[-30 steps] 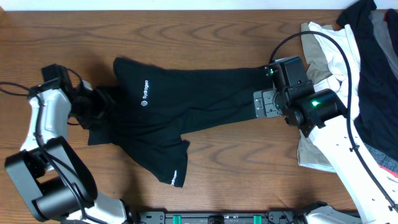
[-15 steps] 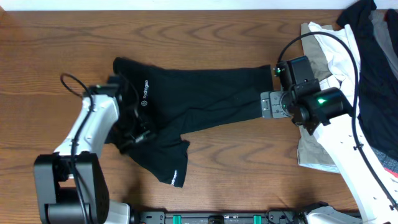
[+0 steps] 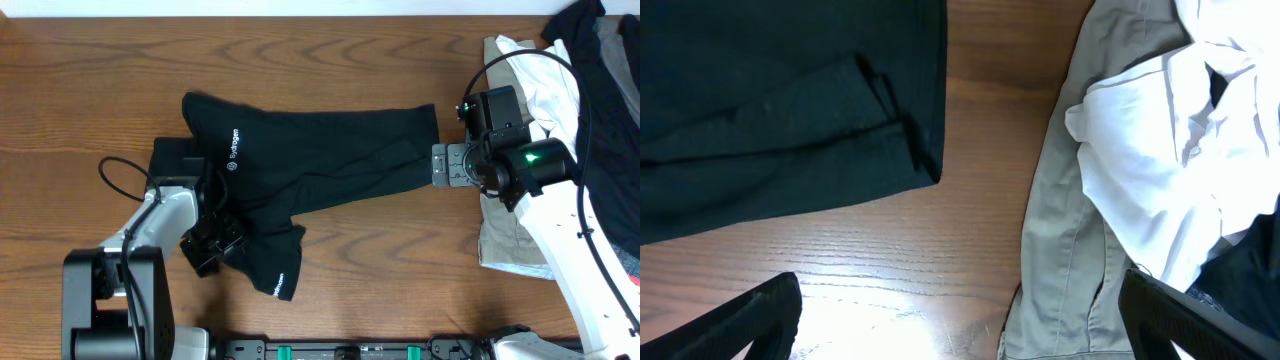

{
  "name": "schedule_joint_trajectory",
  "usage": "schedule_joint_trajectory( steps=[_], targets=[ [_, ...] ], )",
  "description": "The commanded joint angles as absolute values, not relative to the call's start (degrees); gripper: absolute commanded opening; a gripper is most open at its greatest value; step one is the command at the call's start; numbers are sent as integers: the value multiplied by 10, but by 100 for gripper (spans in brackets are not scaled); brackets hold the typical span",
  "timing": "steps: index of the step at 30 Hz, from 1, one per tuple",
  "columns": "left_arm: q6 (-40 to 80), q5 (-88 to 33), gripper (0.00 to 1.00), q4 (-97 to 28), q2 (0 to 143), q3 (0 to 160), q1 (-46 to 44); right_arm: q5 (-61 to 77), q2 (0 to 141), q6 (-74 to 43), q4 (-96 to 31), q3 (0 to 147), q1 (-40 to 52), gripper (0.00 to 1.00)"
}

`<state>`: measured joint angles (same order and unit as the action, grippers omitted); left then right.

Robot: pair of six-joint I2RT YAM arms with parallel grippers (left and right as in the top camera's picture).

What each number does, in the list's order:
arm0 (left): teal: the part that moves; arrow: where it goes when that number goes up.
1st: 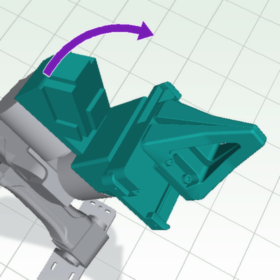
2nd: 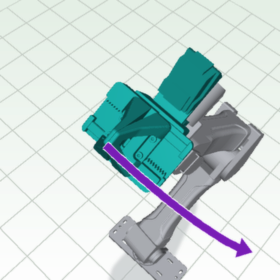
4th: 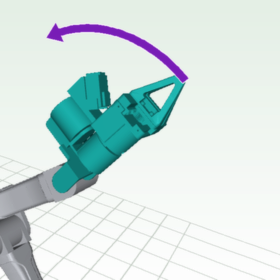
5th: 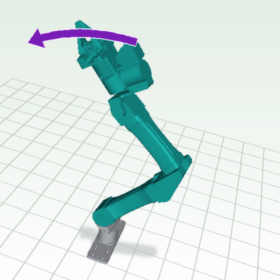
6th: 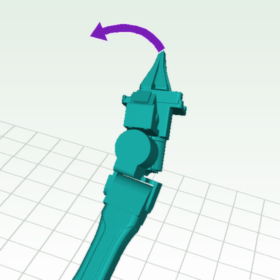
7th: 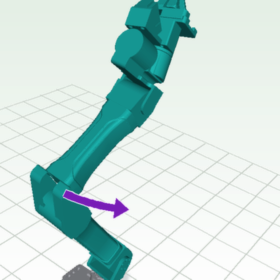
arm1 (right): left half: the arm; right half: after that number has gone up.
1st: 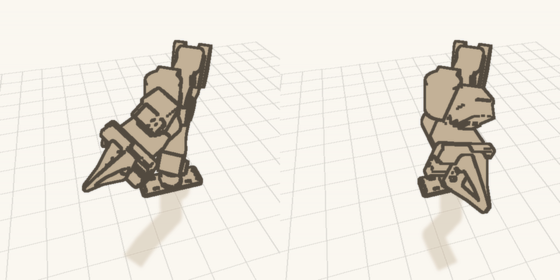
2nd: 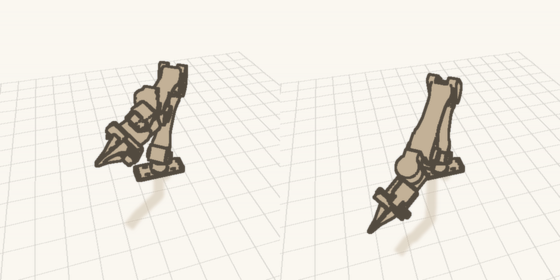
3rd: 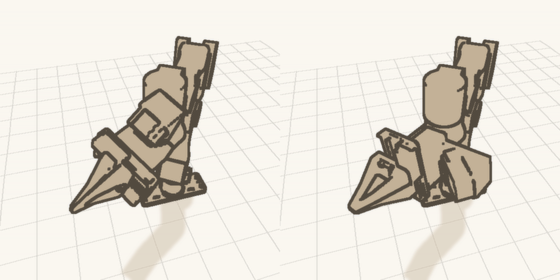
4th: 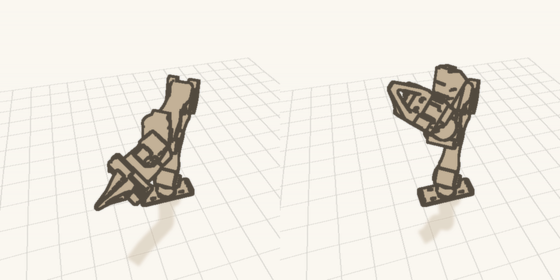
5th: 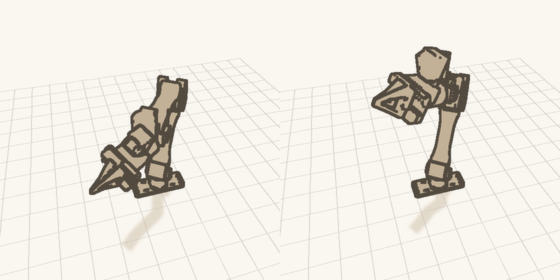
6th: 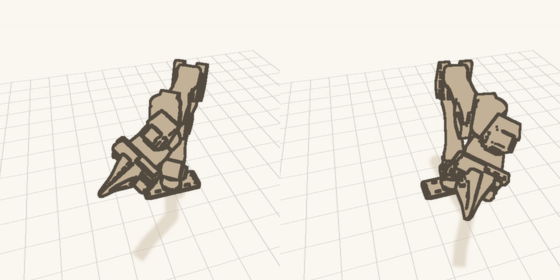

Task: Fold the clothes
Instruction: 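Grasp the polo's left side with the left gripper, then regrasp the polo's right hem edge with the right gripper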

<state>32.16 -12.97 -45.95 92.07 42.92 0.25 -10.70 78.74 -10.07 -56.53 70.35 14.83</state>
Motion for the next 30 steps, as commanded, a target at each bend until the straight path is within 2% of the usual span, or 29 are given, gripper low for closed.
schedule_joint_trajectory(
  steps=[1, 2, 3, 4, 5, 8, 18, 25, 30],
  targets=[
    [335, -122, 53, -401, 939, 398, 2, -102, 783, -107, -566, 705, 142, 99],
    [333, -128, 43, -396, 939, 396, 2, -102, 783, -107, -566, 705, 142, 99],
    [333, -133, 21, -395, 939, 397, 2, -102, 783, -107, -566, 705, 142, 99],
    [333, -135, 9, -392, 938, 397, 3, -102, 783, -107, -566, 705, 142, 99],
    [329, -135, 6, -392, 938, 399, 4, -102, 783, -107, -566, 705, 142, 99],
    [305, -134, 6, -411, 930, 416, 27, -102, 783, -107, -568, 705, 142, 99],
    [253, -147, 6, -469, 831, 486, 215, -66, 802, -107, -566, 704, 142, 98],
    [229, -174, 6, -486, 813, 484, 222, 18, 874, -107, -526, 704, 143, 86],
    [229, -174, 6, -486, 813, 473, 218, 124, 948, -96, -441, 704, 143, 75]
  ],
)
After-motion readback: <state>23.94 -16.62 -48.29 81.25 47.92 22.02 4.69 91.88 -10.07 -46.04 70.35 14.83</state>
